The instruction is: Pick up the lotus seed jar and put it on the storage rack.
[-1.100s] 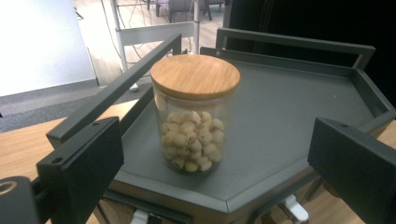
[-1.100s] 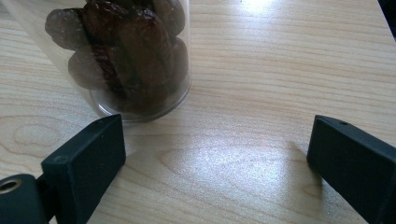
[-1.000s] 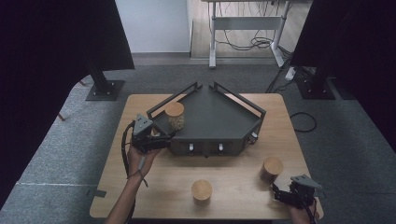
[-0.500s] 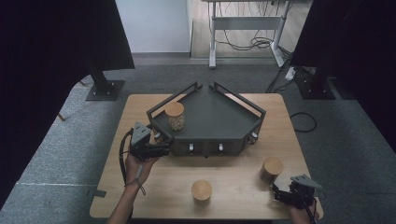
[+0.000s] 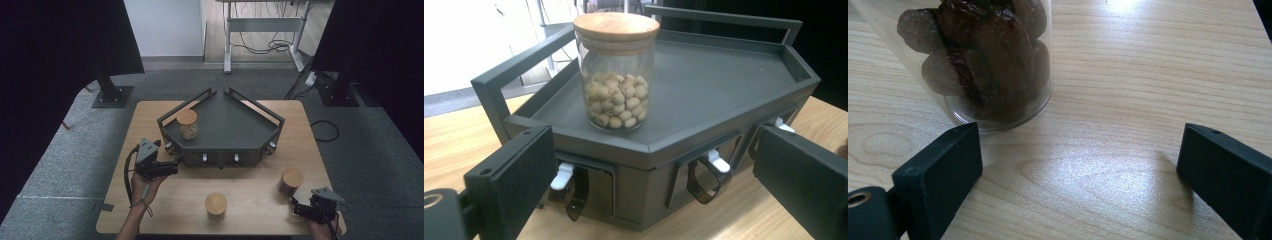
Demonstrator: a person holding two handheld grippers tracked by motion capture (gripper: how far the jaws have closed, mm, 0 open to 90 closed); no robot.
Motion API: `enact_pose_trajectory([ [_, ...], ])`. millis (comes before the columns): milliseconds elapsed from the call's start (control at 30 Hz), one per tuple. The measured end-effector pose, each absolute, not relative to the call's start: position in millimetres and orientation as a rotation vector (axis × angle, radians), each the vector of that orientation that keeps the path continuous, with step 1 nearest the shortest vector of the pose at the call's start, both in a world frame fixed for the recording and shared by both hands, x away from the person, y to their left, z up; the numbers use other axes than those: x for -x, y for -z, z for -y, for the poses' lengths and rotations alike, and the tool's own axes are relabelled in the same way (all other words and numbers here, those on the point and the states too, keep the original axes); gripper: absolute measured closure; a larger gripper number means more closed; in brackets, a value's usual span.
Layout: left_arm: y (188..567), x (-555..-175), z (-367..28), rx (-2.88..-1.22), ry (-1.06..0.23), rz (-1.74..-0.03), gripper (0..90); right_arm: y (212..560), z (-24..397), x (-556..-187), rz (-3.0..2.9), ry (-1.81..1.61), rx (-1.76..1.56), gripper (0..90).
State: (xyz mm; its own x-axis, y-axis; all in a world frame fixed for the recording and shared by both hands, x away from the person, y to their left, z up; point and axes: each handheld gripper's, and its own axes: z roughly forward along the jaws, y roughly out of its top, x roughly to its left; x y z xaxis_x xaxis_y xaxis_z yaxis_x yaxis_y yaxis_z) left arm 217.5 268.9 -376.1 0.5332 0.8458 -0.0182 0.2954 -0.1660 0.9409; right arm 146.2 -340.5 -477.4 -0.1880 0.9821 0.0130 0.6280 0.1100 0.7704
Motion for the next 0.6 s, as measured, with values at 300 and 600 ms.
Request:
enact_pose_trajectory([
  [300,383,-211,-268,-1.733,-0.645,-0.962,3.5,477,340,-146,-1.878,-0.896,-1.562,3.6],
  [600,387,-204,-271,-1.729,-0.636,-0.949,3.5,477,341,-146,-1.878,-0.896,-1.562,3.6],
])
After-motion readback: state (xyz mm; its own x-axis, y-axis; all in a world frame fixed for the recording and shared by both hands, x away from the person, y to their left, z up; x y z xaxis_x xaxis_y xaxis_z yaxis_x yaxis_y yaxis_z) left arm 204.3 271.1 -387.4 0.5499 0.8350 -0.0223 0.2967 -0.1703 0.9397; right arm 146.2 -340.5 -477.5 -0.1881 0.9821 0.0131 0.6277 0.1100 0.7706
